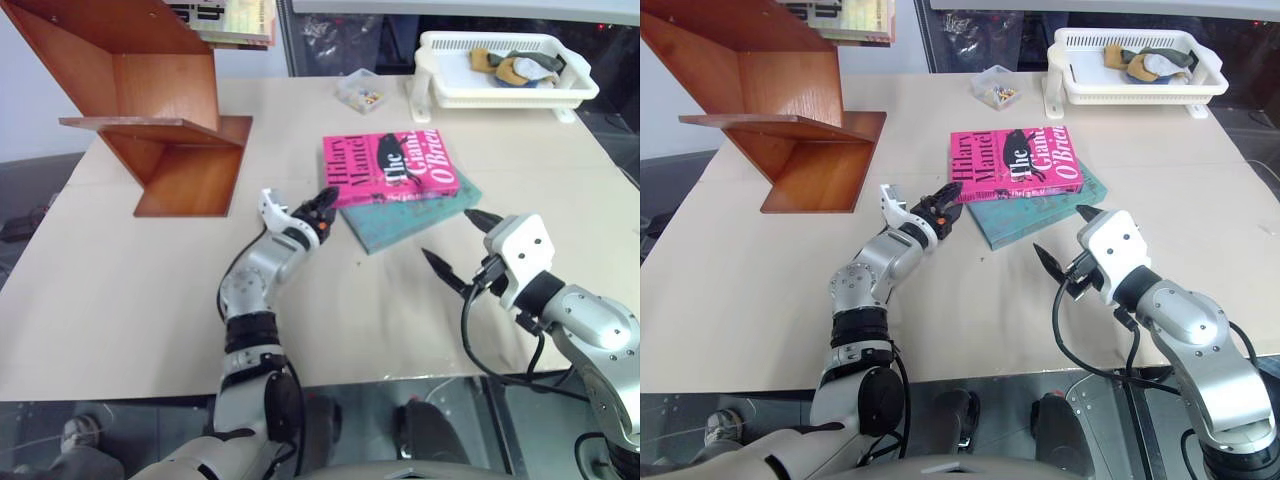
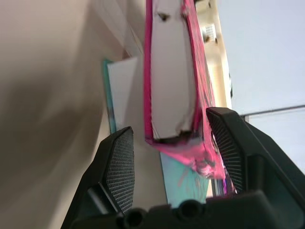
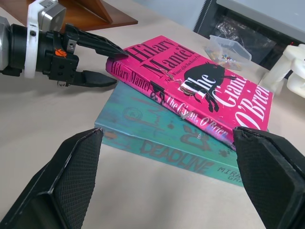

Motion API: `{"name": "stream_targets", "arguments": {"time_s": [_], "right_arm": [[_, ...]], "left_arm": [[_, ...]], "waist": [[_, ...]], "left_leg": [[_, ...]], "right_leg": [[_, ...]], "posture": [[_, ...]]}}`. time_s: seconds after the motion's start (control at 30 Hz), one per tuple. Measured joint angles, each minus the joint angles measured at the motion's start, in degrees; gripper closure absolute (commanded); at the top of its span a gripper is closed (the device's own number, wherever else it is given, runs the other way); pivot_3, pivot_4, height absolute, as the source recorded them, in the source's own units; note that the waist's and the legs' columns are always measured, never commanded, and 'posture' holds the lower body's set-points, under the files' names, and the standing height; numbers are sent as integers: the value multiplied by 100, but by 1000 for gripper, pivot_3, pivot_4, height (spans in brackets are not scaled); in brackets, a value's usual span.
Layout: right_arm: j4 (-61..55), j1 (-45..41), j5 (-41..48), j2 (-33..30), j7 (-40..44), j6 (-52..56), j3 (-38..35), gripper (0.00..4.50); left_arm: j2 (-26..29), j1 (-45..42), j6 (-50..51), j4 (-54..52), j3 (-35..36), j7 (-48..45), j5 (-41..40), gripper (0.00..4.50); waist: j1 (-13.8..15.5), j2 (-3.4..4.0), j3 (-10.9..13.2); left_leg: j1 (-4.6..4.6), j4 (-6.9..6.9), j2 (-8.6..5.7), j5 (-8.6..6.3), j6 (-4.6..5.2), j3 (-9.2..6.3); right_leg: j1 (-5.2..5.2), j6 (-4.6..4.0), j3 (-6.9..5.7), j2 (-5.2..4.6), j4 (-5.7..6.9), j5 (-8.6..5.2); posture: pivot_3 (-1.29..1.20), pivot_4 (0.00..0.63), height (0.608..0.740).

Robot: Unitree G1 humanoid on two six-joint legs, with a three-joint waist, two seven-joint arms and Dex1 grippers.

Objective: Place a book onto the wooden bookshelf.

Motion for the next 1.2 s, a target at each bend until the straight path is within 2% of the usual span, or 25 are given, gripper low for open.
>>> {"name": "stream_targets", "arguments": {"time_s": [0.43,0.47,0.5,0.6,0.63,0.8,0.93,1.03,1.2], "right_arm": [[0,7,-25,-1,7,-2,0,0],[0,9,-25,-1,6,-1,0,0],[0,10,-25,-1,6,-1,0,0],[-1,14,-25,-1,5,0,0,0],[-1,14,-25,-1,5,1,0,0],[-1,15,-24,-1,4,5,0,0],[-1,14,-24,-1,3,10,2,0],[-1,14,-24,-1,2,12,10,0],[0,12,-24,-1,2,12,39,0]], "left_arm": [[-253,78,-50,-226,90,142,-223,1639],[-251,79,-54,-226,99,157,-243,2175],[-249,81,-54,-227,102,179,-252,2463],[-235,94,-36,-227,108,220,-304,3759],[-220,94,-24,-227,112,235,-314,3981],[-73,95,87,-268,136,326,-419,4071],[416,166,573,-273,159,328,-739,4071],[1088,223,1363,-224,145,244,-1123,4071],[2074,46,2440,449,-79,-493,-1230,4071]], "waist": [[0,0,0],[-1,0,0],[0,0,0],[0,0,0],[-1,0,0],[-4,0,0],[-18,0,0],[-15,0,0],[9,0,1]], "left_leg": [[0,0,0,0,0,1],[0,0,0,0,0,1],[0,0,0,0,0,1],[0,0,0,0,0,1],[0,0,0,0,0,1],[0,0,0,0,0,1],[0,-1,1,0,0,1],[0,-1,1,0,0,0],[1,0,-3,0,0,-5]], "right_leg": [[0,0,0,0,1,0],[0,0,0,0,1,0],[0,0,0,1,1,0],[0,0,0,1,1,0],[0,0,0,1,1,0],[0,0,0,2,1,0],[-3,0,1,3,3,0],[-4,0,1,3,5,0],[-4,-1,-6,4,6,0]], "posture": [[0,150,740],[0,150,740],[0,150,740],[0,150,740],[0,150,740],[0,150,740],[0,150,740],[0,150,740],[0,150,740]]}}
